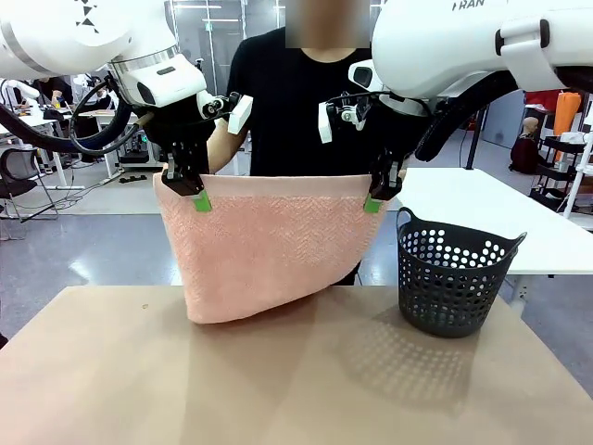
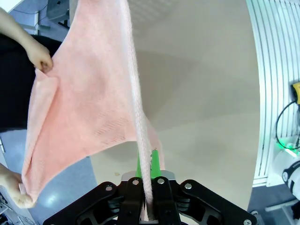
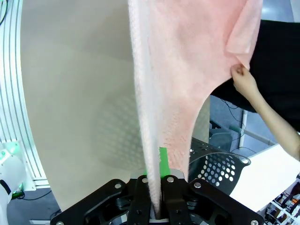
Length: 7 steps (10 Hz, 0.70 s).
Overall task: Fold the towel.
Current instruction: Release the end of the 100 cm Hotel Towel you were holding and grab the top end of the folded side.
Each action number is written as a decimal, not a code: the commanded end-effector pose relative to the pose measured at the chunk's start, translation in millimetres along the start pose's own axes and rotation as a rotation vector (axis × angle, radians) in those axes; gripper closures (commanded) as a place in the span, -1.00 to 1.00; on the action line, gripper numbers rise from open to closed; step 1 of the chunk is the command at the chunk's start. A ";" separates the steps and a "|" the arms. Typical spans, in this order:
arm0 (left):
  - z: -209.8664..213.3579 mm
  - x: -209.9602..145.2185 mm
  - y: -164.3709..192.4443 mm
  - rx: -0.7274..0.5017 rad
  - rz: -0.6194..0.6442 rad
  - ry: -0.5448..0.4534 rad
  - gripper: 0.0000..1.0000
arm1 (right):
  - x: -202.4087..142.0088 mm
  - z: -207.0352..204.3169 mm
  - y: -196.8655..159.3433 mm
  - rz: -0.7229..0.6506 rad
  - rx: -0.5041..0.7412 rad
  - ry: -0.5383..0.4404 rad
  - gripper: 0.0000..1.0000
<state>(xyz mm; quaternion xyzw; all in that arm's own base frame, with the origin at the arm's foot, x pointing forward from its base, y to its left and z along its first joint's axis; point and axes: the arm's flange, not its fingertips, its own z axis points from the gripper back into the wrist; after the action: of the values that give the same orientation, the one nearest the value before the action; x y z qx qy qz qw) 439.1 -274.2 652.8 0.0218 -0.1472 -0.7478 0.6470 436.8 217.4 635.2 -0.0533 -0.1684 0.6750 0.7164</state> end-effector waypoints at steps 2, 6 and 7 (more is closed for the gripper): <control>1.0 0.1 -0.1 0.005 -0.006 0.002 1.00 | -0.9 2.3 0.3 0.003 -0.009 0.004 1.00; 1.0 0.1 -0.1 0.005 -0.006 0.002 1.00 | -0.9 2.3 0.3 0.003 -0.009 0.004 1.00; 1.0 0.1 -0.1 0.005 -0.006 0.002 1.00 | -0.9 2.3 0.3 0.003 -0.009 0.004 1.00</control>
<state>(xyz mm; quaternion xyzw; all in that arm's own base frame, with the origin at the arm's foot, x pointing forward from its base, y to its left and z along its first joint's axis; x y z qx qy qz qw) 439.1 -274.2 652.8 0.0218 -0.1472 -0.7478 0.6470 436.8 217.5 635.2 -0.0533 -0.1684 0.6750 0.7164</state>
